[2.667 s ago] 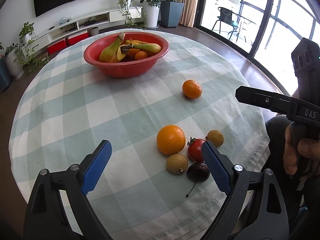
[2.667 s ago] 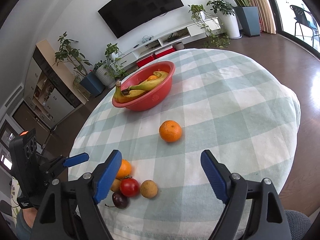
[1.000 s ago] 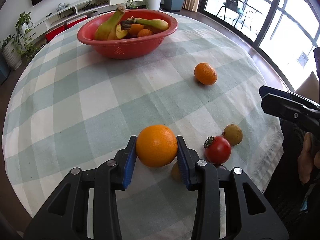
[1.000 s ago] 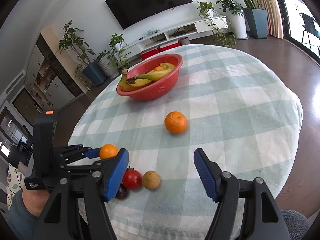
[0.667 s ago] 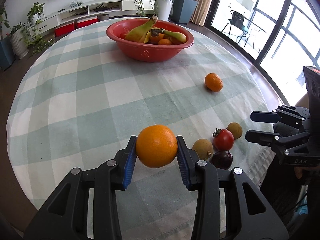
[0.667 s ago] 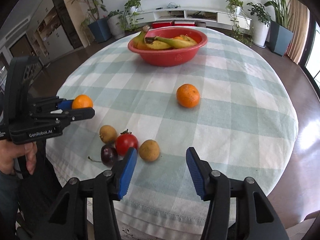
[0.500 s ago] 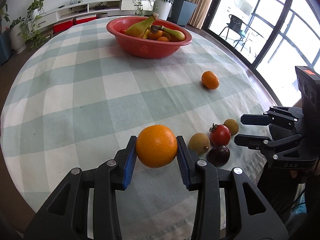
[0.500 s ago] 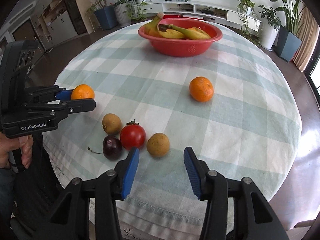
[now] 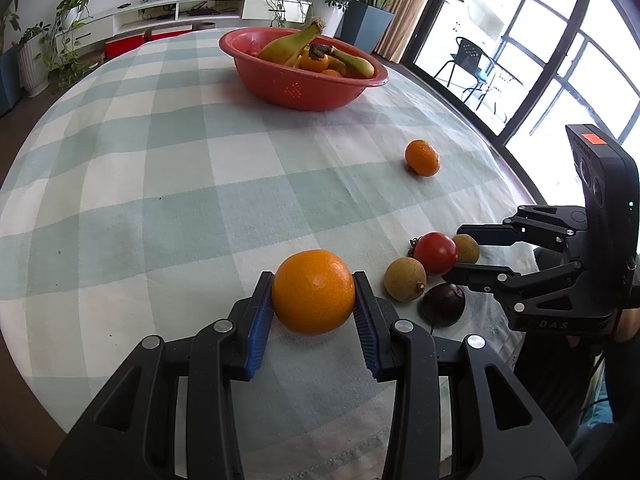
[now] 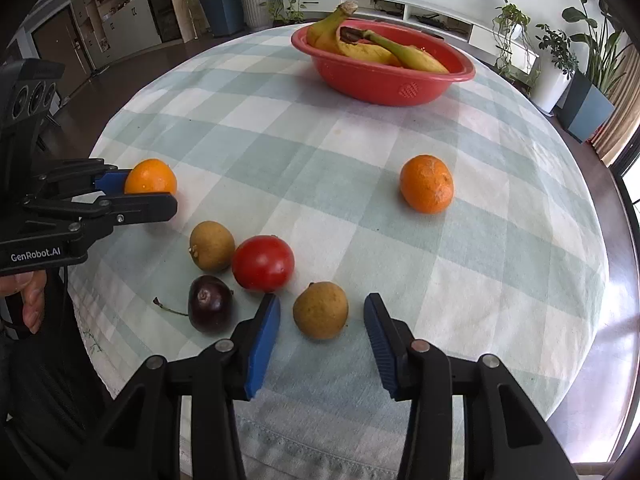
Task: Organize fruits
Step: 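Lift the large orange with the left tool while the right tool grasps a brown round fruit, then carry both fruits into the red bowl and open both tools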
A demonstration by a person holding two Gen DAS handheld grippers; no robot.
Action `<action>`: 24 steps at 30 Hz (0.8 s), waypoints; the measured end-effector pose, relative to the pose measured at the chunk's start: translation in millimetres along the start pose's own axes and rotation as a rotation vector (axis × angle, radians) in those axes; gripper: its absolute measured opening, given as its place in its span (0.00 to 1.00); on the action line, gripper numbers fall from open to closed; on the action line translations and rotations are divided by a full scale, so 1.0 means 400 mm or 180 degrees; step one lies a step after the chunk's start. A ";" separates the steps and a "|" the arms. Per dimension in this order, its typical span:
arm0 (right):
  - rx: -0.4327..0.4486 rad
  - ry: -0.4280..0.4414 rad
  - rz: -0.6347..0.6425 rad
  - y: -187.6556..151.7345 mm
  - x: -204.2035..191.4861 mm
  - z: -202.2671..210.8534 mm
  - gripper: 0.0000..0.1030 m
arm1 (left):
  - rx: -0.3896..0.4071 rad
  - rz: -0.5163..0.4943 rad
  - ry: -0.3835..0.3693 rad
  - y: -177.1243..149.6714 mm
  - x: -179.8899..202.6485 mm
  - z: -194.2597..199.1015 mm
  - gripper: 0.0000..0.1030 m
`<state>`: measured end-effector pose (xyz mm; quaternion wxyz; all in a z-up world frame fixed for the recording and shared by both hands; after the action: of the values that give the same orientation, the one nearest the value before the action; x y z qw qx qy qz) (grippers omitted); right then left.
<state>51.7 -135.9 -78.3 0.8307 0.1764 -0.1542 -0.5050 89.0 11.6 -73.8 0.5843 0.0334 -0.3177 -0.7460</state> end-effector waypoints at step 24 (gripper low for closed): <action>0.0362 0.0271 -0.0530 -0.008 0.107 0.090 0.28 | 0.0132 0.0041 -0.0020 0.038 -0.009 0.040 0.35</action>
<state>52.6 -180.3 -44.3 0.7803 0.2568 -0.1320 -0.5548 96.5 19.9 -54.4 0.5872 0.0412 -0.3352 -0.7356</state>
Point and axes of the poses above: each gripper's, at about its wrist camera, not at the fingertips, and z roughly against the way its jaws point, x to its right, y to its top, the point moved 2 cm from there along -z, roughly the way its jaws point, and after that the axes turned 8 degrees about z, right-handed, at the moved point
